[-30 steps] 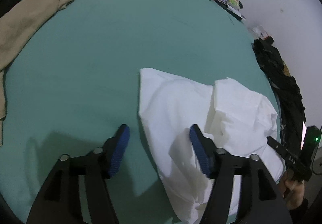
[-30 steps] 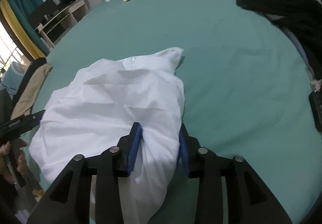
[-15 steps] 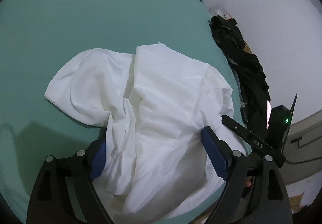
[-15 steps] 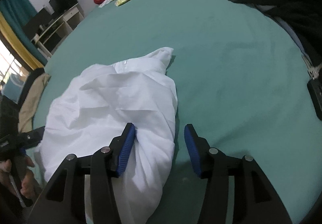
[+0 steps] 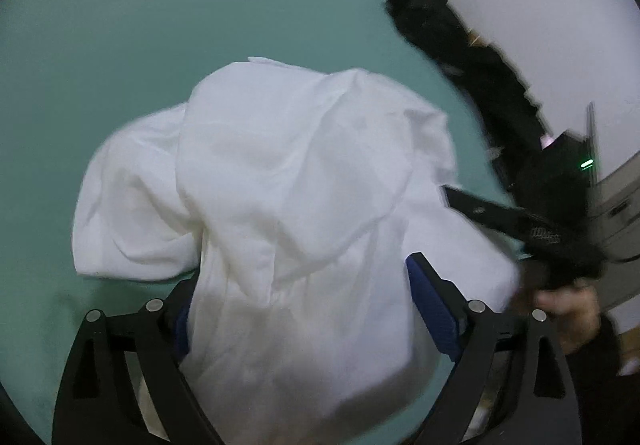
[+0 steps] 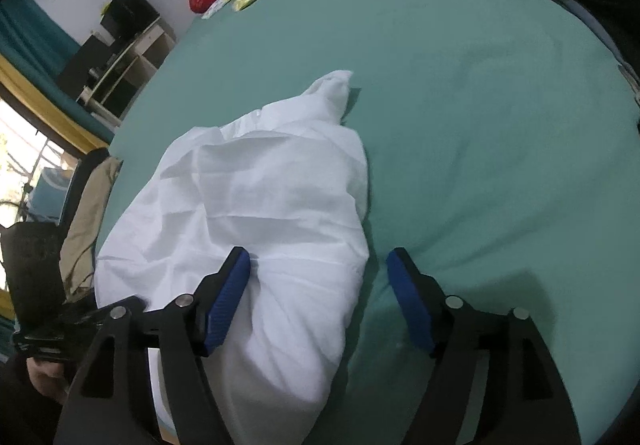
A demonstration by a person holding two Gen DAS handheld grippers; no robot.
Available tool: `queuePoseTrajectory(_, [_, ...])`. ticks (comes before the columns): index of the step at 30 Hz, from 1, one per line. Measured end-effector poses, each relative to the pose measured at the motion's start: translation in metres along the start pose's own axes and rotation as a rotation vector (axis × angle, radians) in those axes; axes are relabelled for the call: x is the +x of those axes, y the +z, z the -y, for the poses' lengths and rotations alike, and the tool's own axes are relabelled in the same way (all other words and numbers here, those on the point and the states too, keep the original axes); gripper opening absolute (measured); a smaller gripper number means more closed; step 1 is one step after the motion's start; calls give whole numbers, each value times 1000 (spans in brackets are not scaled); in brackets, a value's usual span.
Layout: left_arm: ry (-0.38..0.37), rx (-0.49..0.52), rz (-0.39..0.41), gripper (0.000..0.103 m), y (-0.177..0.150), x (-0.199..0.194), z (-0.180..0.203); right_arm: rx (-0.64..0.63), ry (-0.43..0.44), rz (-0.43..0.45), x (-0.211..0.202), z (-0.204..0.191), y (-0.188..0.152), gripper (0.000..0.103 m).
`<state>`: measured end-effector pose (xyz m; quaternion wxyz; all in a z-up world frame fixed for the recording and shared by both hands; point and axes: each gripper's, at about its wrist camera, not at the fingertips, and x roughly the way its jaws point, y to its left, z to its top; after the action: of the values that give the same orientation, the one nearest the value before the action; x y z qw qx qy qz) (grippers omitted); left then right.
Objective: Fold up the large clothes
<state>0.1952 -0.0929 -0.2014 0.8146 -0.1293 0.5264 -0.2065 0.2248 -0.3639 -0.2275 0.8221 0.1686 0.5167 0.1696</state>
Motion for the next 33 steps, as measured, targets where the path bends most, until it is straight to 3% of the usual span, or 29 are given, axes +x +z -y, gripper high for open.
queuePoseTrajectory(3, [55, 2, -33, 91, 6, 5, 5, 15, 32, -3, -2, 2, -3, 73])
queuePoseTrajectory(6, [78, -6, -11, 90, 8, 11, 15, 3, 32, 5, -1, -4, -7, 73])
queuePoseTrajectory(7, [84, 6, -6, 88, 8, 12, 18, 9, 75, -2, 1, -7, -8, 72])
queuePoseTrajectory(8, [79, 10, -4, 76, 6, 12, 19, 14, 132, -24, 5, -10, -10, 72])
queuePoseTrajectory(9, [62, 9, -5, 56, 6, 12, 20, 3, 135, -29, 8, -15, -13, 67])
queuePoseTrajectory(11, [17, -8, -12, 38, 12, 19, 23, -40, 69, -8, 8, -28, -16, 56])
queuePoseTrajectory(12, [6, -12, -9, 34, 10, 19, 25, -43, 63, 3, 7, -30, -16, 45])
queuePoseTrajectory(15, [-5, 2, 3, 28, 4, 10, 26, -22, 83, 24, 0, -33, -14, 30])
queuePoseTrajectory(20, [-27, 9, 53, 25, 5, -15, 31, -94, 58, 103, -21, -63, -7, 25])
queuePoseTrajectory(26, [-40, -4, 144, 25, 11, -68, 11, -179, 119, 182, -45, -107, 4, 24])
queuePoseTrajectory(33, [0, -13, 255, 25, 18, -125, -27, -279, 184, 229, -38, -177, 25, 24])
